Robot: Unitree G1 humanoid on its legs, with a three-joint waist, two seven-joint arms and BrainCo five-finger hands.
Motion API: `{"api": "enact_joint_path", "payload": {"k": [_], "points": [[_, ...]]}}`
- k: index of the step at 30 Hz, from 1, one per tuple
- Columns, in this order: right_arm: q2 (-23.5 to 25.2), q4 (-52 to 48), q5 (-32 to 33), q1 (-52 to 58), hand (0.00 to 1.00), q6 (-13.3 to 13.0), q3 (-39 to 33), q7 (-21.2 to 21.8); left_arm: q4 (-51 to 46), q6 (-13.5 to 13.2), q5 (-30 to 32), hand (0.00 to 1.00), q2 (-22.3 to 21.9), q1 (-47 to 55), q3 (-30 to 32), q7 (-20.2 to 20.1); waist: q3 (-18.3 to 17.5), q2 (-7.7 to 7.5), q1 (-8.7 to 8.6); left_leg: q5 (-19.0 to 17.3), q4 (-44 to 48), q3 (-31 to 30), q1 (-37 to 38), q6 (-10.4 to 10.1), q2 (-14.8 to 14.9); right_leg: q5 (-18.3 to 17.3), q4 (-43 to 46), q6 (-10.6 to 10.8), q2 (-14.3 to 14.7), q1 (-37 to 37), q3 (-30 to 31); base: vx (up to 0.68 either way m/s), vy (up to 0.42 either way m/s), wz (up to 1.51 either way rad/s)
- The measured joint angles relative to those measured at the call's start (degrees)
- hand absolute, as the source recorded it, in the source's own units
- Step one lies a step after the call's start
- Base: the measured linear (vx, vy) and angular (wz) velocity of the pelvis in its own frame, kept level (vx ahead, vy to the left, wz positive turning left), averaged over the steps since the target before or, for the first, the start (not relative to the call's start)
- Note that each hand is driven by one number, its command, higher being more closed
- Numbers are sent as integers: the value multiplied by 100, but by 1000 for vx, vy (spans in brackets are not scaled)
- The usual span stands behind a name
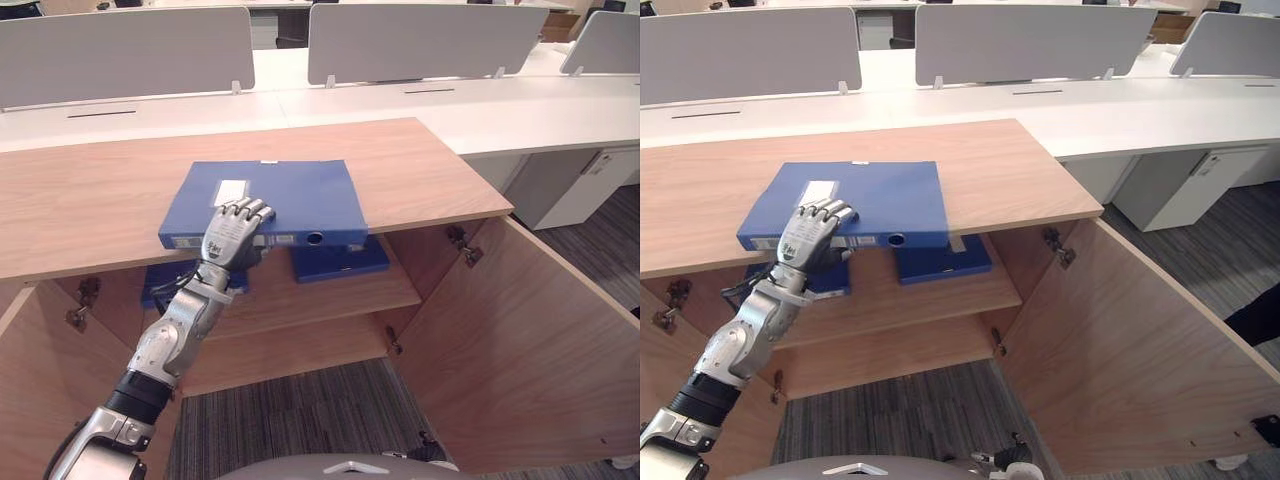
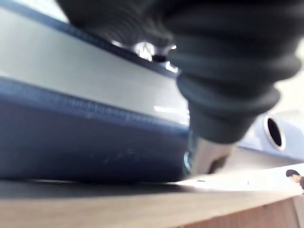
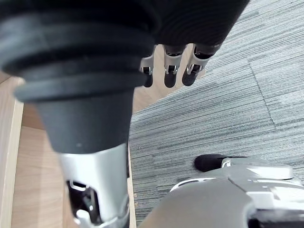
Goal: Walk over to the cabinet, pick up the folder, carry it to the office cabinet, place the folder inside the office cabinet, then close the office cabinet door
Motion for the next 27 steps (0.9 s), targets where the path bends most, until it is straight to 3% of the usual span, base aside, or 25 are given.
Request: {"api": "enact_joint_path", "payload": {"k": [9, 13, 21, 27], "points": [[12, -110, 223, 33, 0, -3, 93, -42, -597, 90, -379, 100, -270, 159, 366, 28, 3, -6, -7, -15, 1, 11, -88, -4, 3, 3, 1, 9, 1, -95, 12, 0, 0, 0], [156, -1193, 343, 378, 0, -36, 136, -147, -1715, 36, -999, 100, -777, 647, 653, 153, 0, -12, 91, -53, 17, 133, -153, -38, 27, 40, 31, 68, 23, -211, 213, 17, -20, -15], [657, -3995, 420, 853, 0, -349, 241, -421, -3140, -194, -1879, 100, -1386, 1248, 882, 327, -6, -17, 96, -59, 33, 179, -206, -21, 68, 38, 166, 68, 81, -377, 330, -21, -30, -6], [791, -5840, 355, 1109, 0, -535, 247, -548, -3717, -291, -2310, 100, -1708, 1783, 966, 398, -10, -3, 115, -59, 3, 208, -258, 2, 71, 19, 230, 84, 86, -481, 353, -55, -24, -3]]}}
